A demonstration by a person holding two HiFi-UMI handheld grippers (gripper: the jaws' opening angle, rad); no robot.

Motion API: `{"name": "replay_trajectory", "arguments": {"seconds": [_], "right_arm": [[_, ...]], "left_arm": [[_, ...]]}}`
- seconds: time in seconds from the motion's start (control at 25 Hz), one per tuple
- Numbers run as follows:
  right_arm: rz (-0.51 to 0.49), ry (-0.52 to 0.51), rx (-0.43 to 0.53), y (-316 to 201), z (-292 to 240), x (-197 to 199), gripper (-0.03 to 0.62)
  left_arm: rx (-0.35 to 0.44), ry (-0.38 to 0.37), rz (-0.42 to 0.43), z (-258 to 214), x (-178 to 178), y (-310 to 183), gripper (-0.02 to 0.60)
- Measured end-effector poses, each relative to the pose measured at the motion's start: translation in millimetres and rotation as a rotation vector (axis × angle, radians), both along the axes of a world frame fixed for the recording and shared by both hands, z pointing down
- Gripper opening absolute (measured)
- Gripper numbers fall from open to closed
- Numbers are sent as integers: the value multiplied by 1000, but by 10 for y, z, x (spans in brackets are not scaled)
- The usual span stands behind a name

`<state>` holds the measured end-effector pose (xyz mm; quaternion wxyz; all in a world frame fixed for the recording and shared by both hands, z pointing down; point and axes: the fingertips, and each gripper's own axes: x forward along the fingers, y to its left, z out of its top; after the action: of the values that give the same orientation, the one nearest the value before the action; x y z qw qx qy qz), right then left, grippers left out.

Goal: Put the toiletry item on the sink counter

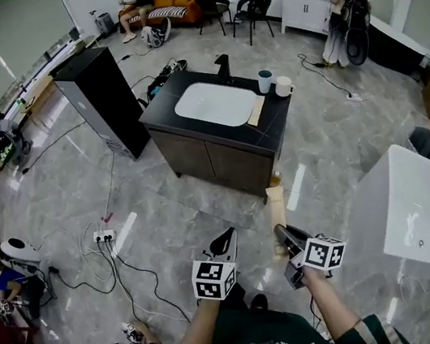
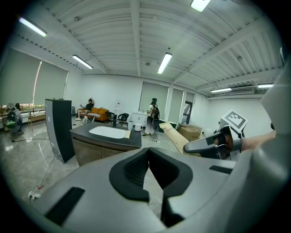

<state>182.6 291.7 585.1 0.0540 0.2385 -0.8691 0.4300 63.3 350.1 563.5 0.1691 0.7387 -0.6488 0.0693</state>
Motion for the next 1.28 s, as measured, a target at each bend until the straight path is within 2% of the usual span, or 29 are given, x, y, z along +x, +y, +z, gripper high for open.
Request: {"name": "replay_trajectory", "arguments": {"seconds": [0.28, 0.88, 1.08, 1.28], "right_arm": [[-6, 1, 1, -392, 61, -365, 64], [106, 13, -15, -1971, 50, -1432, 64], [118, -3, -27, -2283, 27, -1809, 64], [131, 6, -44, -2496, 107, -2015, 64]], "left_arm": [[2, 10, 2, 93, -344, -414, 12], [2, 20, 116, 60, -1438, -2114, 12], [-13, 17, 135, 72, -1794, -2455, 12], [-23, 27, 141, 147, -2045, -2678, 12]]}}
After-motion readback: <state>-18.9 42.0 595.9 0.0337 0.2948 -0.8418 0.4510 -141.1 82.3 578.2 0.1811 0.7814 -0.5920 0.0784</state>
